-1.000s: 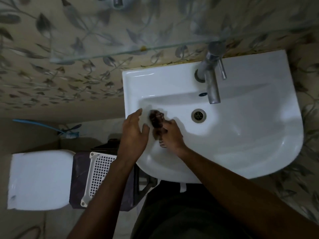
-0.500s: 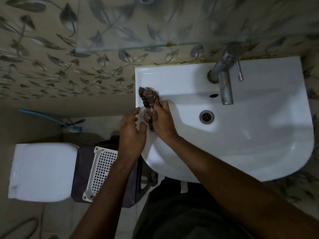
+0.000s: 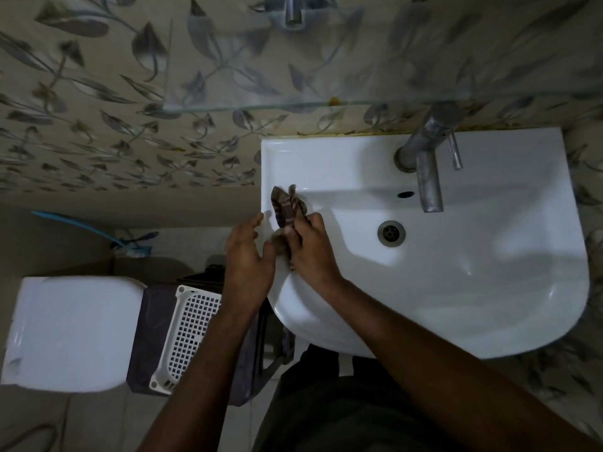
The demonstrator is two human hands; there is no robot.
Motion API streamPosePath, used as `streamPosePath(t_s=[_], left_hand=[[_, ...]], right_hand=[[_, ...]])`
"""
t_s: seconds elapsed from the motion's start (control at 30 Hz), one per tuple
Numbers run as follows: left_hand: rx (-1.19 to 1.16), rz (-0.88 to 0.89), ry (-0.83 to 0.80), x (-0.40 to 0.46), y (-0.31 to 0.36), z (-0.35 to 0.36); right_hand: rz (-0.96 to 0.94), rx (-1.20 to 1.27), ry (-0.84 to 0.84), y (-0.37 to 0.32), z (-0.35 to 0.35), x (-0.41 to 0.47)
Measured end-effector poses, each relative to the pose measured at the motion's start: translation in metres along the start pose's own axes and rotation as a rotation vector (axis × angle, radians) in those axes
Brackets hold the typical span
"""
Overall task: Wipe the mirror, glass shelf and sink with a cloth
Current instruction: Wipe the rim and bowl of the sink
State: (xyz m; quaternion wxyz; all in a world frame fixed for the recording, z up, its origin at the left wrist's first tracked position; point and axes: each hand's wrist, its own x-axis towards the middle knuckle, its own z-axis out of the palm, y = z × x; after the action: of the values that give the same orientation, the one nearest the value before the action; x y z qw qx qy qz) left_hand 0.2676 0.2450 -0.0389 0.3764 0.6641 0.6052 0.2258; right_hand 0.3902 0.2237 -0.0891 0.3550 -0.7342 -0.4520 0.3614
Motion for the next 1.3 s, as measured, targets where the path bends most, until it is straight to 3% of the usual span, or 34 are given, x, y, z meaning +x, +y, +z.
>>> streamPosePath(t_s=[0.07,0.17,0.23,0.37,0.5,0.67,0.73,0.8,0.9,1.0,1.07,1.13,1.3], left_hand=[[-0.020,0.002,0.004,-0.001,-0.002,-0.004],[-0.038,-0.024,0.019,-0.001,-0.007,-0.007],[-0.044,-0.043,0.030,-0.003,-0.008,-0.009],[-0.064,-0.044,0.031,-0.005,-0.007,-0.011],[-0.063,-0.038,-0.003,-0.004,0.000,-0.009],[-0.074,-0.056,0.028,-0.008,-0.007,-0.018],[-0.081,-0.060,0.024,-0.009,-0.007,-0.019],[-0.081,-0.071,0.017,-0.010,-0.009,-0.021],[-0.086,-0.076,0.011,-0.013,-0.012,-0.022],[-0.077,-0.067,0.025,-0.014,-0.014,-0.023],[-0.086,-0.050,0.033,-0.014,-0.013,-0.022],[-0.088,-0.040,0.035,-0.014,-0.012,-0.020],[0.041,0.051,0.027,-0.016,-0.006,-0.015]], right_hand=[[-0.047,-0.004,-0.035,-0.003,-0.001,-0.011],[-0.262,-0.132,-0.166,-0.003,0.001,-0.048],[-0.361,-0.264,-0.138,0.003,0.006,-0.046],[-0.199,-0.463,0.034,-0.021,0.005,0.022],[-0.210,-0.711,0.161,-0.044,-0.012,0.095],[-0.248,-0.769,0.074,-0.056,-0.003,0.107],[-0.343,-0.797,0.027,-0.045,-0.017,0.104],[-0.386,-0.842,0.080,-0.039,-0.026,0.113],[-0.374,-0.812,0.133,-0.037,-0.025,0.121],[-0.306,-0.614,0.030,-0.029,-0.012,0.089],[-0.381,-0.437,-0.030,-0.013,-0.003,0.047],[-0.501,-0.458,-0.102,0.004,0.001,-0.007],[-0.440,-0.293,-0.214,0.027,0.003,-0.078]])
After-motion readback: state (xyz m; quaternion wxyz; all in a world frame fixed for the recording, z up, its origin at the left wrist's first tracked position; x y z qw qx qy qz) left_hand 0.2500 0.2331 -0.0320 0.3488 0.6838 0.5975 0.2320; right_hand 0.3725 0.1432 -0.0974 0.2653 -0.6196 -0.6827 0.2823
